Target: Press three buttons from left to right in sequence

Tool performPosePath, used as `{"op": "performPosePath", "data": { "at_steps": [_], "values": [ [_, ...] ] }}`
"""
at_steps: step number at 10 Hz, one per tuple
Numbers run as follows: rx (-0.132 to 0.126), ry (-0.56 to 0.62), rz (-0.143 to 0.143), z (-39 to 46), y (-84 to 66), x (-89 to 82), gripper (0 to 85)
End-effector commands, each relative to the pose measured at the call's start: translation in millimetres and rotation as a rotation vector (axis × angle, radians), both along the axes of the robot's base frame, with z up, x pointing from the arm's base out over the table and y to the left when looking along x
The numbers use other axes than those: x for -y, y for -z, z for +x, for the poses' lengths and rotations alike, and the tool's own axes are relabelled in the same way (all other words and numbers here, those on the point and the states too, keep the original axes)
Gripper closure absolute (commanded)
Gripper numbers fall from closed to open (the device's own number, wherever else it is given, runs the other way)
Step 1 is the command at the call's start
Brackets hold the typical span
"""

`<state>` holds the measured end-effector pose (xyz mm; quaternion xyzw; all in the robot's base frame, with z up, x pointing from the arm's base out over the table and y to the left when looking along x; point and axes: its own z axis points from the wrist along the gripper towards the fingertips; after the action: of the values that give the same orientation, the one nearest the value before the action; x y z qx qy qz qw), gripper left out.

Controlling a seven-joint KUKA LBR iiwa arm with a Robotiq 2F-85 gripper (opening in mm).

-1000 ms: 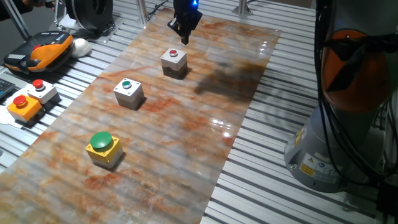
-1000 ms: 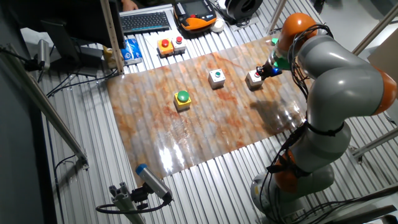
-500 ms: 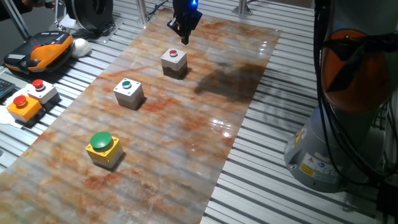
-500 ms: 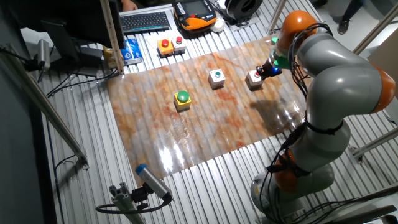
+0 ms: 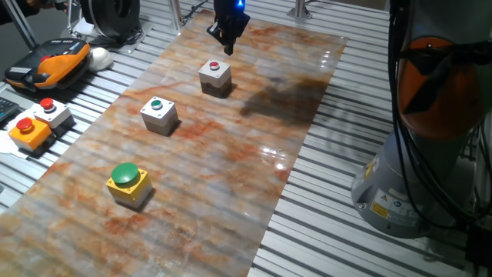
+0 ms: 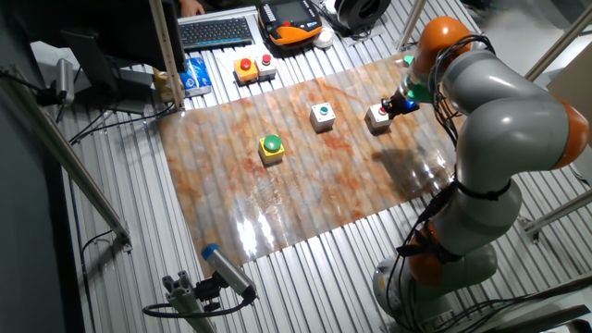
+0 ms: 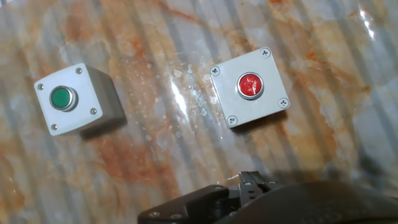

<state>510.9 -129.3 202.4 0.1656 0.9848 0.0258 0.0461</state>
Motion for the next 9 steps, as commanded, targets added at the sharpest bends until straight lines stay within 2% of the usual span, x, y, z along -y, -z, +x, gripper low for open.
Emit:
{"op": "performPosePath", "data": {
  "at_steps": [1, 6, 9],
  "values": [
    [0.000, 0.003, 0.000, 0.1, -0.5, 0.6, 85.0],
    [0.016, -0.003, -0.013, 2.9, 2.8, 5.4, 85.0],
    [0.015, -0.015, -0.015, 18.3, 5.6, 14.6, 85.0]
  ]
}}
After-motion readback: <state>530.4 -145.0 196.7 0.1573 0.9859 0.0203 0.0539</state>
